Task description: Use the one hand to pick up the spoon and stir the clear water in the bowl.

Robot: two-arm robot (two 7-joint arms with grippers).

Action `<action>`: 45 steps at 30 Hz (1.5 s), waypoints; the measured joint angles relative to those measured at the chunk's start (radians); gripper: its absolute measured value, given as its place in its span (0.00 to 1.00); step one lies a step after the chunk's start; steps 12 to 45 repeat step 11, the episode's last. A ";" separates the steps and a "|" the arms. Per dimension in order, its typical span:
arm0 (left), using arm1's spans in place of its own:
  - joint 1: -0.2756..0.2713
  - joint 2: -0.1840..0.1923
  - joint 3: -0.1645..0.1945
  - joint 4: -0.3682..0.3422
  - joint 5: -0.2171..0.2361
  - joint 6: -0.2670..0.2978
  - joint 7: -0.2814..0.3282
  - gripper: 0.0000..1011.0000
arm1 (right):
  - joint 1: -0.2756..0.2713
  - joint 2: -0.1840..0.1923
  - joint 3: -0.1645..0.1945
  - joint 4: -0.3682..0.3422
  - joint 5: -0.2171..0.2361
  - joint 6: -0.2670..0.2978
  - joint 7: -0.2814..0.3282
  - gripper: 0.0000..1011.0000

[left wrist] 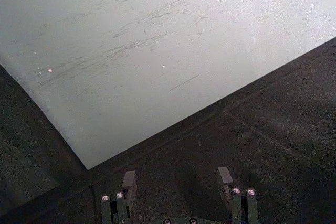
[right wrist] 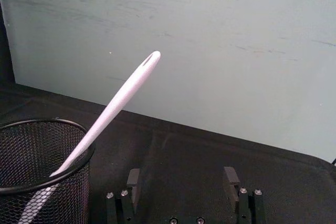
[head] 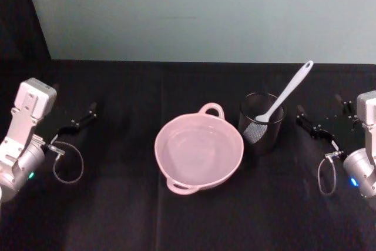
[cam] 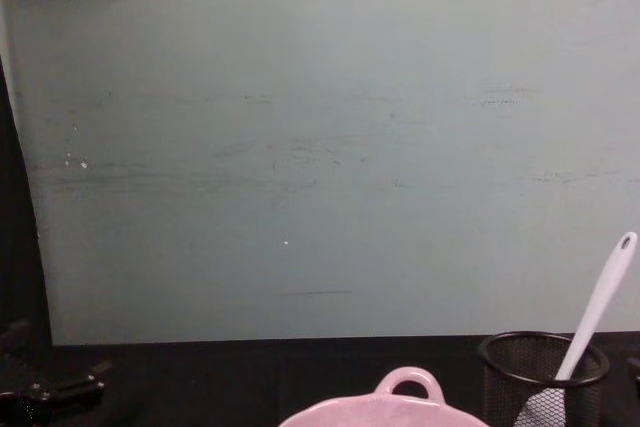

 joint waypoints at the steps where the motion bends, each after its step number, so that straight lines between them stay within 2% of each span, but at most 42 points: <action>1: 0.000 0.000 0.000 0.000 0.000 0.000 0.000 1.00 | 0.000 0.000 0.000 0.000 0.000 0.000 0.000 0.99; 45: 0.000 0.000 0.000 0.000 0.000 0.000 0.000 1.00 | 0.000 0.002 -0.001 -0.003 0.000 0.002 0.000 0.99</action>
